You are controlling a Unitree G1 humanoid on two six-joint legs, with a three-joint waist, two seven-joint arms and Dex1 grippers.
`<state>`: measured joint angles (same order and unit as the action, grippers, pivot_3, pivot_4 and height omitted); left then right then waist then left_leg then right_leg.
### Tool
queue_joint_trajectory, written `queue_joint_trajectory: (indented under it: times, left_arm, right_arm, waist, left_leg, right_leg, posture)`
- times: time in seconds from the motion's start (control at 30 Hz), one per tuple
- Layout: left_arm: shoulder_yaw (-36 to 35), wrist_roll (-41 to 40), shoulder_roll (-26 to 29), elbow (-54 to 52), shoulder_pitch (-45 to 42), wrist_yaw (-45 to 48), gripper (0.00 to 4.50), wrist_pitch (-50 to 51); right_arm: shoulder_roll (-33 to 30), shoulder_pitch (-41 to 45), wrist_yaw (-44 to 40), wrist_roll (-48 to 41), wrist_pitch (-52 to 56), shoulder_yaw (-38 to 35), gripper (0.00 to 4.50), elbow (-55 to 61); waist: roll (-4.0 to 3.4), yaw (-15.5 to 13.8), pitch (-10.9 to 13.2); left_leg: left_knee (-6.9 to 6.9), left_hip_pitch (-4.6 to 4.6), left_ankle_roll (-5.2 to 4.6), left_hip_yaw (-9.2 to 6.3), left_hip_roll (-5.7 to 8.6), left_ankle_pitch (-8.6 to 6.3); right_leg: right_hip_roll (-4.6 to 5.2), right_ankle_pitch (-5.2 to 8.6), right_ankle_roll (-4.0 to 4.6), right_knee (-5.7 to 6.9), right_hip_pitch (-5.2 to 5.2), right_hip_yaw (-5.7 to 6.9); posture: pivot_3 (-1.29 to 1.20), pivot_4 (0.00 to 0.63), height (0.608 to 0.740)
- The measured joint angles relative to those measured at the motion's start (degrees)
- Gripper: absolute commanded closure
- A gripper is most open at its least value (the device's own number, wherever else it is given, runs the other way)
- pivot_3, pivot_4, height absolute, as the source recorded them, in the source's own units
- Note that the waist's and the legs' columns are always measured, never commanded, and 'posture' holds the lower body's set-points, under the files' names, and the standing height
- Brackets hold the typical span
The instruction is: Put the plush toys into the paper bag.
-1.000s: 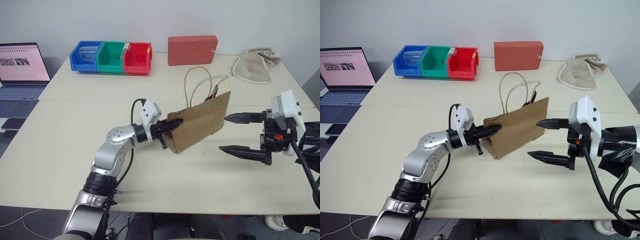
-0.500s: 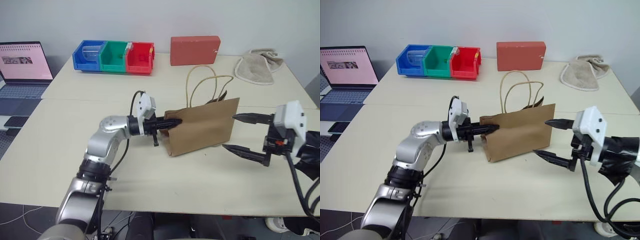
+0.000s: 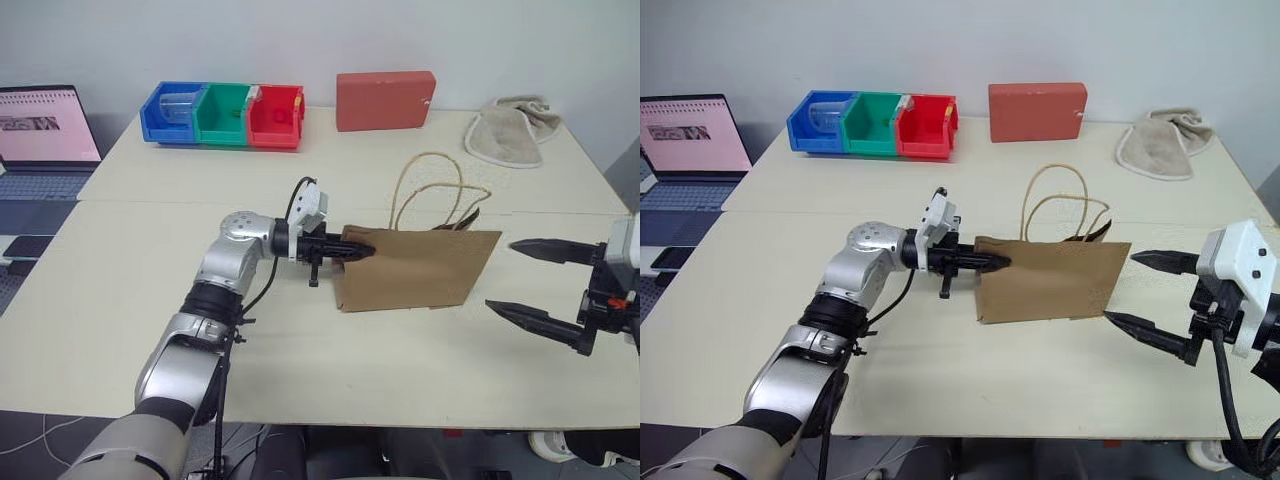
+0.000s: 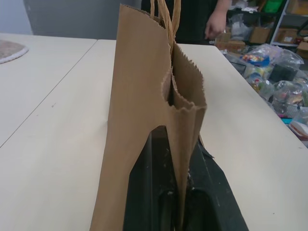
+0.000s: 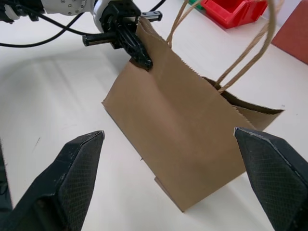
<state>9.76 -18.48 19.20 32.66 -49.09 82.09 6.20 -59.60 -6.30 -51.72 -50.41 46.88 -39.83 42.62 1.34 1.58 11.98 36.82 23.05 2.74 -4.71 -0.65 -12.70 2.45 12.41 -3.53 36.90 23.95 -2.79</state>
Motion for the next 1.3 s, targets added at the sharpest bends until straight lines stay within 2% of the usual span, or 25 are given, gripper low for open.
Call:
queue_joint_trajectory:
  times: [0.1,0.2,0.47,0.6,0.63,0.83,1.13,1.3]
  left_arm:
    - [0.34,1.61,0.05,1.73,-0.30,1.17,4.49,-0.83]
    - [0.99,3.25,0.50,3.27,-1.13,1.48,3.84,-2.41]
    - [0.97,4.48,1.47,4.35,-2.22,1.88,1.38,-4.08]
    - [0.96,4.58,6.34,-2.56,1.43,2.11,0.18,-1.57]
    - [0.81,4.70,7.78,-4.28,2.69,1.64,0.02,-1.38]
    - [-3.32,4.75,15.48,-15.59,11.81,-4.75,0.02,2.73]
    - [-19.38,2.95,31.33,-39.87,32.28,-15.62,0.02,16.30]
    - [-25.58,-2.36,33.99,-45.31,36.28,-16.49,0.02,23.35]
  right_arm:
    - [0.22,-1.10,0.46,-0.25,-0.04,0.00,0.00,0.09]
    - [0.27,-1.46,0.58,-0.28,-0.09,0.01,0.00,0.09]
    - [0.17,-0.90,0.80,-0.31,-0.39,0.86,0.00,-0.09]
    - [-0.62,0.51,0.31,0.44,-1.27,2.95,0.00,-1.61]
    - [-1.02,0.76,0.06,1.13,-1.60,3.16,0.00,-2.48]
    - [-3.97,4.38,-3.36,7.05,-6.78,6.76,0.00,-9.57]
    - [-12.24,9.16,-17.87,12.86,-14.08,9.62,0.00,-27.66]
    - [-13.49,11.18,-22.19,13.43,-15.62,10.93,0.00,-31.09]
  waist:
    - [0.00,0.01,0.00]
    - [0.00,-0.02,0.00]
    - [0.00,0.08,0.00]
    - [-0.01,0.42,0.00]
    - [-0.01,0.42,0.00]
    - [-0.01,0.17,0.00]
    - [-0.02,0.27,0.01]
    - [-0.01,0.03,0.00]
  left_leg:
    - [-0.01,-0.01,0.00,-0.02,0.00,0.00]
    - [0.01,-0.01,0.00,-0.02,0.00,0.00]
    - [0.01,-0.02,0.00,-0.02,-0.01,0.00]
    - [-0.07,-0.05,0.00,0.00,-0.04,0.00]
    - [-0.09,-0.07,0.00,0.00,-0.04,0.00]
    - [-0.06,-0.05,0.00,0.02,-0.04,0.00]
    - [-0.18,-0.10,0.01,0.07,-0.12,-0.01]
    - [-0.11,-0.10,0.01,0.10,-0.13,-0.01]
  right_leg:
    - [0.00,-0.13,-0.22,0.01,0.00,0.02]
    - [0.00,-0.11,-0.19,-0.01,-0.02,0.01]
    - [0.00,-0.12,-0.20,0.00,-0.02,0.01]
    - [-0.01,-0.13,-0.23,0.03,0.02,0.01]
    - [-0.01,-0.13,-0.23,0.04,0.02,0.01]
    - [0.01,-0.11,-0.19,0.00,0.01,0.00]
    - [0.00,0.09,0.15,0.03,0.09,0.04]
    - [0.03,0.21,0.33,0.00,0.08,0.08]
  posture:
    - [0.00,0.150,0.740]
    - [0.00,0.150,0.740]
    - [0.00,0.150,0.740]
    - [0.00,0.150,0.740]
    - [0.00,0.150,0.740]
    - [0.00,0.150,0.740]
    - [0.00,0.150,0.740]
    - [0.00,0.150,0.740]
